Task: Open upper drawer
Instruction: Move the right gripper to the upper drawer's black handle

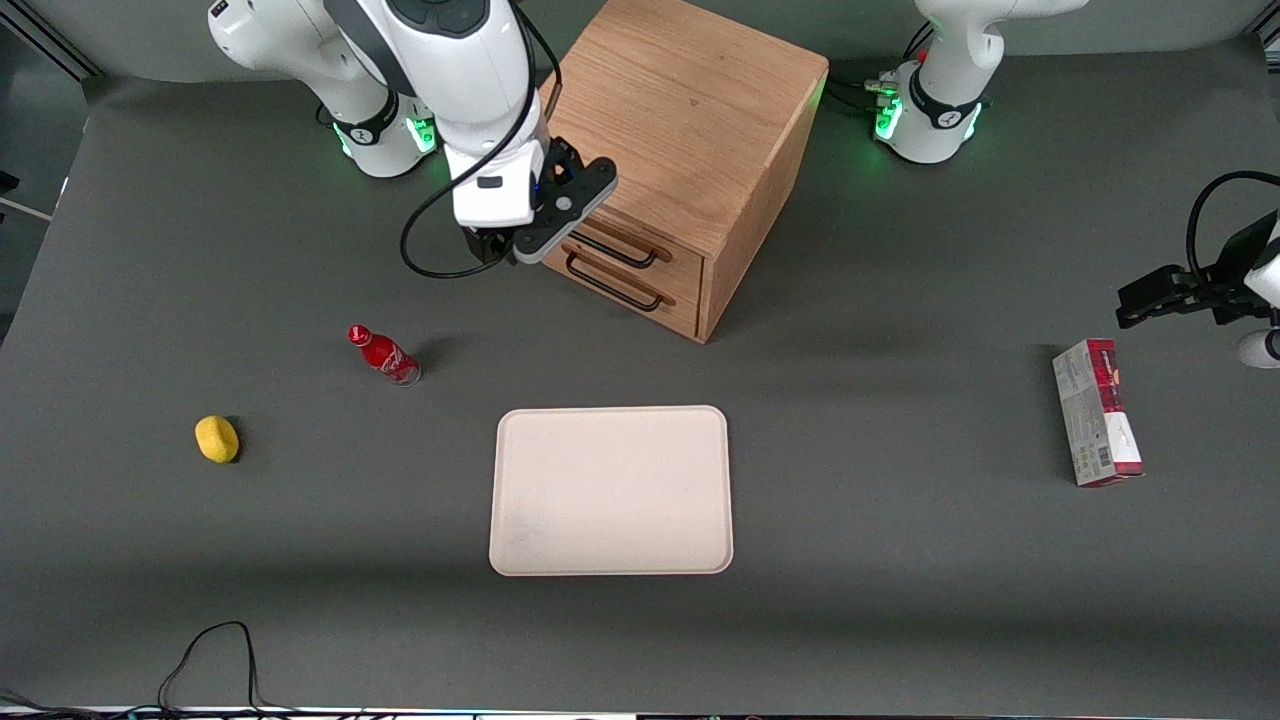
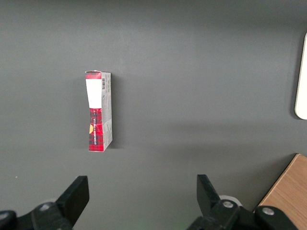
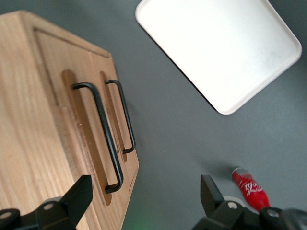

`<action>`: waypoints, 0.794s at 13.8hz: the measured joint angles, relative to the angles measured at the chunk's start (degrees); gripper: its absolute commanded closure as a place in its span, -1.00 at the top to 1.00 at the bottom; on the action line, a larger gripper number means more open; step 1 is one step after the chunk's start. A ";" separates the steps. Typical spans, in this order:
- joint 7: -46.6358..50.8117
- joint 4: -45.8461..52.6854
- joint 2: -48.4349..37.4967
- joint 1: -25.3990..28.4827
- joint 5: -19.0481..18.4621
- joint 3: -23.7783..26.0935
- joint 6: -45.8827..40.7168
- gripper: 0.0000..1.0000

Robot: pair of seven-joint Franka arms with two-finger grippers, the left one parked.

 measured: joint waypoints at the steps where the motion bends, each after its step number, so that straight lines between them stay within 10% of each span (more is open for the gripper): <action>1: -1.93 0.00 0.06 0.50 0.00 0.00 0.00 1.00; 11: -8.65 -2.10 2.13 1.85 3.41 -0.01 4.85 1.00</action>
